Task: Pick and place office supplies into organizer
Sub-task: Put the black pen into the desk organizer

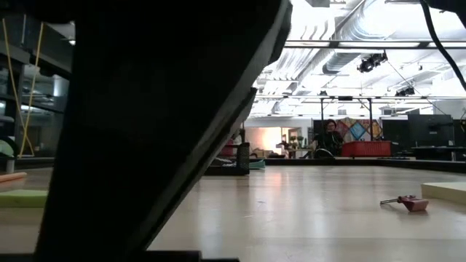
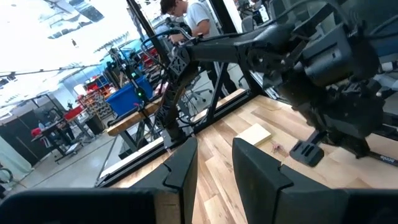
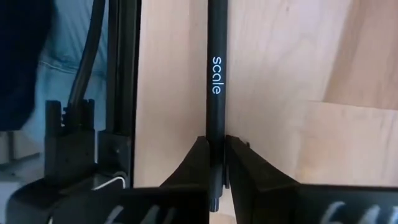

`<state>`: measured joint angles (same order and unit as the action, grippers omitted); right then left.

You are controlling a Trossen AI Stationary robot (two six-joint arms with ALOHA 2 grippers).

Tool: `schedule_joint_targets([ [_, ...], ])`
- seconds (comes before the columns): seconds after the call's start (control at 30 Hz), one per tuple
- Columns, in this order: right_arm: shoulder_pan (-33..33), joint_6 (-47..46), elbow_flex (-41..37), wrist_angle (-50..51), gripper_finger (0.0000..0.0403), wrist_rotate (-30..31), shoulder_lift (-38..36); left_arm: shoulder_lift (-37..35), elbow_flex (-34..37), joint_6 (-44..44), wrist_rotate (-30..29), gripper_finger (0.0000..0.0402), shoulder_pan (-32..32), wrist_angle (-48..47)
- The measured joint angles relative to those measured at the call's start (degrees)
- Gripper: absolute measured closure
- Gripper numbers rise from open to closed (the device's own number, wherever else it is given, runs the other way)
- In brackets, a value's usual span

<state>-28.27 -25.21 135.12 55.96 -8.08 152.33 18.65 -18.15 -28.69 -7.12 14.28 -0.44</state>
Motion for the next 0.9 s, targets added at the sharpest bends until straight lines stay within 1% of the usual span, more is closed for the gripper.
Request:
schedule_joint_targets([
  [0.1, 0.8, 1.8, -0.3, 1.3, 0.0401, 3.0, -1.0, 0.0, 0.0, -0.4, 0.0, 0.0309, 0.0, -0.3],
  [0.17, 1.6, 2.3, -0.1, 3.6, 0.0401, 6.7, -1.3, 0.4, 0.0, -1.4, -0.4, 0.0309, 0.0, -0.4],
  [0.23, 2.6, 3.1, -0.1, 6.1, 0.0401, 11.8, -1.5, 0.7, 0.0, -2.3, -2.6, 0.0309, 0.0, -1.8],
  [0.3, 3.3, 3.5, -0.1, 8.0, 0.0402, 14.9, -1.7, 1.5, 0.0, -2.4, -4.9, 0.0309, 0.0, -2.1],
  [0.37, 3.6, 4.4, -0.1, 8.2, 0.0402, 15.0, -1.7, 2.3, 0.0, -2.4, -6.2, 0.0309, 0.0, -2.5],
  [0.47, 3.7, 5.0, -0.1, 8.4, 0.0402, 14.5, -2.3, 2.9, 0.0, -2.1, -6.4, 0.0309, 0.0, -2.3],
  [0.73, 2.9, 4.3, -0.6, 12.6, 0.0403, 20.1, -6.2, 2.9, 0.0, -0.8, -6.4, 0.0309, 0.0, -2.4],
  [0.9, 2.7, 3.2, -0.4, 14.6, 0.0403, 22.0, -8.0, 3.6, 0.0, -1.1, -6.5, 0.0309, 0.0, -2.7],
])
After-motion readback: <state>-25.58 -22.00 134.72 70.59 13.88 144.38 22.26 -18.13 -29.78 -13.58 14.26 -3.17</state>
